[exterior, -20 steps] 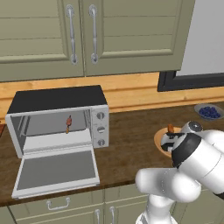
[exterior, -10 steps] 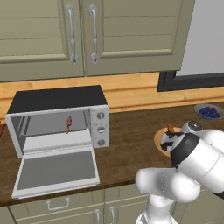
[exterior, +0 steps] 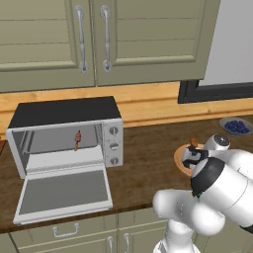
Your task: Pick up the kebab skewer and baguette bread, and place them inside the toaster oven. Close the toaster oven door and start by setting the timer.
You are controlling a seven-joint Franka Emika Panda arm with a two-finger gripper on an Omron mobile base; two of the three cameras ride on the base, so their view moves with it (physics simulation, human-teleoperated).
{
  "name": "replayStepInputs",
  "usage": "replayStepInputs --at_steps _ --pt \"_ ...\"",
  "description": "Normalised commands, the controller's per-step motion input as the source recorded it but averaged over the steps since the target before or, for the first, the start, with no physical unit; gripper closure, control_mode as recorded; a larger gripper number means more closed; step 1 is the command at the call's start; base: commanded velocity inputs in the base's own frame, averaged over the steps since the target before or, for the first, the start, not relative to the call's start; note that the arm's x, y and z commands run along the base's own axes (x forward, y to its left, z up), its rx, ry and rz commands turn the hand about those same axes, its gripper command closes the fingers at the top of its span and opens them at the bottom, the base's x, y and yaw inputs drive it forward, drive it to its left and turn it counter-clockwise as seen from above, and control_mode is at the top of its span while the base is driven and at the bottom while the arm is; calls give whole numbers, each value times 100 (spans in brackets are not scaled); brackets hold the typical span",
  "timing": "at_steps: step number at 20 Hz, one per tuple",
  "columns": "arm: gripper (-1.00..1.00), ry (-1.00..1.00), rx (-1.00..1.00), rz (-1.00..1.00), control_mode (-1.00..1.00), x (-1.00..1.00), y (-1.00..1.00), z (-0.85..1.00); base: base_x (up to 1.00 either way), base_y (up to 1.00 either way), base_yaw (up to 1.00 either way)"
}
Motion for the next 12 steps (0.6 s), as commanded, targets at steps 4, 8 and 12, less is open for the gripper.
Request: replayStepInputs --at_steps 4,8,12 --pt "100 8 2 -7 -100 -12 0 89 0 0 0" --pt "100 12 1 -9 -100 -2 4 94 0 0 0" --pt "100 12 3 -10 -100 -9 18 79 0 0 0"
